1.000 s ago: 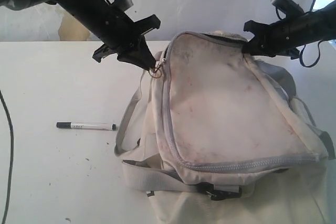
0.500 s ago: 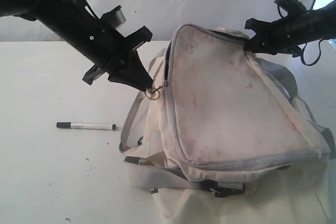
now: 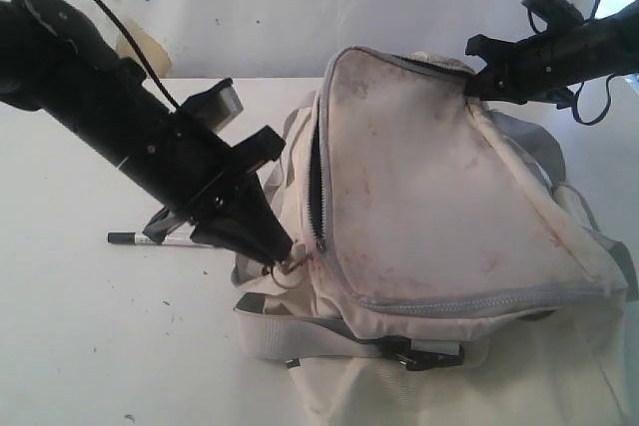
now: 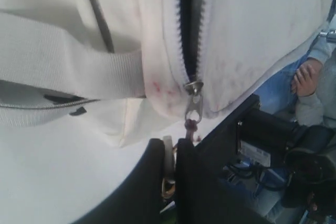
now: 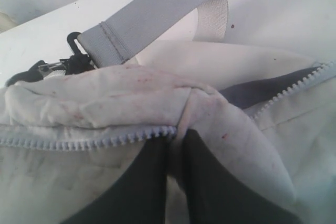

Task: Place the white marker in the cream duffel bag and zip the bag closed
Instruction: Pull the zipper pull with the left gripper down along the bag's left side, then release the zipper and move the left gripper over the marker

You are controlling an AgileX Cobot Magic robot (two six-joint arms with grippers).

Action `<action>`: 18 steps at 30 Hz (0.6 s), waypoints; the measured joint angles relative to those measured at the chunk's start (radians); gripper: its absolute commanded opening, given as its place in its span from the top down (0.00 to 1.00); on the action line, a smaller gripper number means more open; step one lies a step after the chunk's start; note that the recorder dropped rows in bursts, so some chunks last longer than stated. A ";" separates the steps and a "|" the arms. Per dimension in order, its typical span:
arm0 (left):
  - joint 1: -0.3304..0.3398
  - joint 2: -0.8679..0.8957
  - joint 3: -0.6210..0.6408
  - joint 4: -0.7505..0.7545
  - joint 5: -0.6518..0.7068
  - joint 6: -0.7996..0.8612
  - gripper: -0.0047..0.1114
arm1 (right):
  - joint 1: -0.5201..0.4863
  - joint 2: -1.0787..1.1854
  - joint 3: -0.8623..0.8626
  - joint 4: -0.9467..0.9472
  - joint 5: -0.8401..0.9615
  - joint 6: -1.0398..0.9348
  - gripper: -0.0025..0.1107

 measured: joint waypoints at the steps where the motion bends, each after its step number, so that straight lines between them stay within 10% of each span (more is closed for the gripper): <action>1: -0.005 -0.002 0.020 -0.002 0.000 0.009 0.96 | 0.000 0.000 0.000 0.000 0.000 0.000 0.98; 13: -0.022 -0.008 0.108 -0.032 -0.007 0.146 0.91 | 0.000 0.000 0.000 0.000 0.003 0.000 0.95; 18: -0.022 -0.008 0.114 -0.029 -0.011 0.202 0.55 | -0.002 0.000 -0.004 0.002 -0.022 0.000 0.55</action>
